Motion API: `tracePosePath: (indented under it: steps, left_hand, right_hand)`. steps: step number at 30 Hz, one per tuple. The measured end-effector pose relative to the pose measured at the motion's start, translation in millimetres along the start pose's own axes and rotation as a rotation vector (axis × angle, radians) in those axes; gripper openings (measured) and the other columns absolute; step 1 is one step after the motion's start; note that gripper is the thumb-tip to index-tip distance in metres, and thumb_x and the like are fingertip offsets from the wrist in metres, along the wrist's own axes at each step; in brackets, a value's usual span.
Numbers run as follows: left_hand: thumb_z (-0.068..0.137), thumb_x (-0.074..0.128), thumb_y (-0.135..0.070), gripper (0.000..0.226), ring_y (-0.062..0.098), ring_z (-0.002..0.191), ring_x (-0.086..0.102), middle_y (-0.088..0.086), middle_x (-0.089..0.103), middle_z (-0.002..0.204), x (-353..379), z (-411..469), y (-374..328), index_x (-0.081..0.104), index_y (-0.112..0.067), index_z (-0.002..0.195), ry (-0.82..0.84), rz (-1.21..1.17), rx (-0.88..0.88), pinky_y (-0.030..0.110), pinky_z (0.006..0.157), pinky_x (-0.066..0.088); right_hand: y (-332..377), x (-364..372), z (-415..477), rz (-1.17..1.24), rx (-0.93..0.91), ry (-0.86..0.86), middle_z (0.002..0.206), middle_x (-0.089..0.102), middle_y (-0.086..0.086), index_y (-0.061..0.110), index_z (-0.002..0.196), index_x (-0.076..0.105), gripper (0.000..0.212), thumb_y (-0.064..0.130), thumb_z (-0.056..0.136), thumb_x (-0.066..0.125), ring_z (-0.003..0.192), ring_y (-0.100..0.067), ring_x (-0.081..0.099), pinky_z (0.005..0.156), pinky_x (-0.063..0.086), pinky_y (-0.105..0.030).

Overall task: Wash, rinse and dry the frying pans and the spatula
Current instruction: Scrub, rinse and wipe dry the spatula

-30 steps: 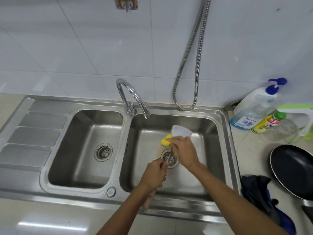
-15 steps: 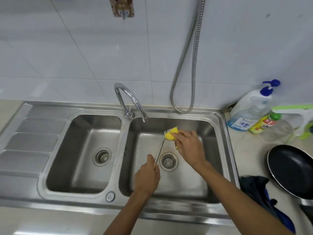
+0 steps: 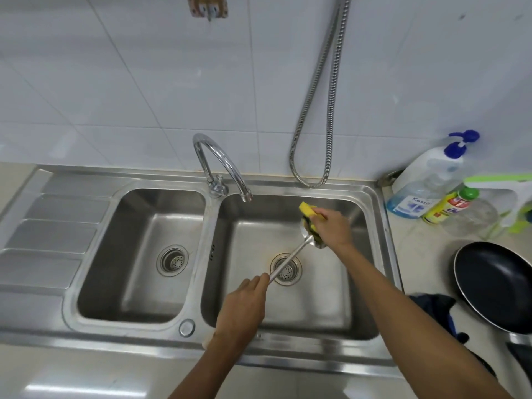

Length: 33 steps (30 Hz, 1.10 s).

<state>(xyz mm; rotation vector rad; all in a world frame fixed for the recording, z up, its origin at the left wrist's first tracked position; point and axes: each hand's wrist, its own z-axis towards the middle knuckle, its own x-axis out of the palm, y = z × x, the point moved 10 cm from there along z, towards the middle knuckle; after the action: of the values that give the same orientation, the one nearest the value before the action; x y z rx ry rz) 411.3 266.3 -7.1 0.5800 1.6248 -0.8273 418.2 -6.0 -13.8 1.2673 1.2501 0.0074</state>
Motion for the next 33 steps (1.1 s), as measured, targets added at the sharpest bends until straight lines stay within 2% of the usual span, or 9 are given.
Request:
tracePosePath:
  steps: [5,8,11,18,20,23,27,29,33]
  left_hand:
    - [0.081,0.073,-0.006,0.035,0.014,0.067,0.061,-0.008,0.062,0.076,4,4,20,0.051,-0.023,0.103,0.031,0.01,-0.086,0.026,0.042,0.045]
    - [0.09,0.067,-0.012,0.028,0.015,0.073,0.062,-0.007,0.065,0.083,13,1,19,0.049,-0.024,0.108,0.079,0.015,-0.07,0.026,0.047,0.046]
    - [0.101,0.052,-0.015,0.021,0.016,0.083,0.062,-0.006,0.066,0.095,10,4,15,0.048,-0.023,0.119,0.069,0.006,-0.093,0.029,0.056,0.048]
    - [0.1,0.056,-0.016,0.023,0.012,0.072,0.059,-0.006,0.064,0.088,-3,14,15,0.045,-0.025,0.118,0.025,-0.051,-0.125,0.023,0.053,0.04]
    - [0.1,0.057,-0.019,0.015,0.013,0.068,0.057,-0.007,0.063,0.083,-1,10,12,0.048,-0.024,0.111,0.049,-0.034,-0.121,0.026,0.049,0.044]
    - [0.1,0.057,-0.02,0.01,0.011,0.063,0.048,-0.007,0.063,0.08,1,4,1,0.051,-0.023,0.107,0.061,-0.036,-0.095,0.024,0.048,0.037]
    - [0.106,0.046,-0.024,0.003,0.009,0.064,0.053,-0.008,0.063,0.085,-3,4,3,0.046,-0.024,0.109,0.039,-0.096,-0.15,0.024,0.053,0.049]
    - [0.108,0.041,-0.029,0.008,0.013,0.069,0.062,-0.007,0.064,0.086,-2,6,10,0.044,-0.023,0.109,0.034,-0.182,-0.191,0.03,0.059,0.055]
    - [0.104,0.052,-0.029,0.01,0.014,0.064,0.058,-0.002,0.062,0.077,16,12,16,0.05,-0.021,0.099,0.059,-0.553,-0.295,0.031,0.058,0.048]
  right_hand:
    - [23,42,-39,-0.195,-0.296,0.12,0.113,0.071,-0.003,0.032,0.115,0.075,0.027,0.029,0.088,0.073,0.1,-0.028,0.066,0.085,0.048,-0.031]
    - [1,50,-35,-0.251,-0.27,0.123,0.111,0.069,0.0,0.035,0.114,0.074,0.026,0.032,0.089,0.071,0.101,-0.028,0.064,0.088,0.048,-0.032]
    - [0,47,-37,-0.255,-0.227,-0.017,0.114,0.069,0.001,0.033,0.117,0.073,0.026,0.029,0.092,0.066,0.098,-0.031,0.063,0.088,0.045,-0.032]
    - [69,67,-122,-0.298,-0.786,-0.037,0.102,0.067,0.011,0.034,0.107,0.075,0.03,0.017,0.085,0.064,0.088,-0.013,0.047,0.081,0.047,-0.024]
    - [44,55,-82,-0.375,-0.685,-0.091,0.102,0.068,0.008,0.033,0.104,0.074,0.026,0.019,0.085,0.063,0.095,-0.015,0.051,0.084,0.047,-0.029]
    - [-11,28,-23,-0.408,-0.338,-0.078,0.106,0.069,-0.002,0.028,0.11,0.072,0.021,0.025,0.092,0.062,0.094,-0.031,0.064,0.086,0.048,-0.04]
    - [-58,-24,1,-0.321,-0.085,-0.145,0.093,0.072,-0.009,0.028,0.109,0.075,0.022,0.032,0.089,0.065,0.084,-0.033,0.068,0.076,0.052,-0.033]
    - [-84,-47,6,-0.312,-0.003,-0.167,0.095,0.072,-0.009,0.032,0.114,0.072,0.028,0.037,0.089,0.061,0.087,-0.034,0.068,0.076,0.052,-0.033]
    - [-129,-103,3,-0.411,0.138,-0.284,0.105,0.065,-0.022,0.025,0.12,0.069,0.031,0.03,0.09,0.061,0.097,-0.045,0.059,0.08,0.051,-0.042]
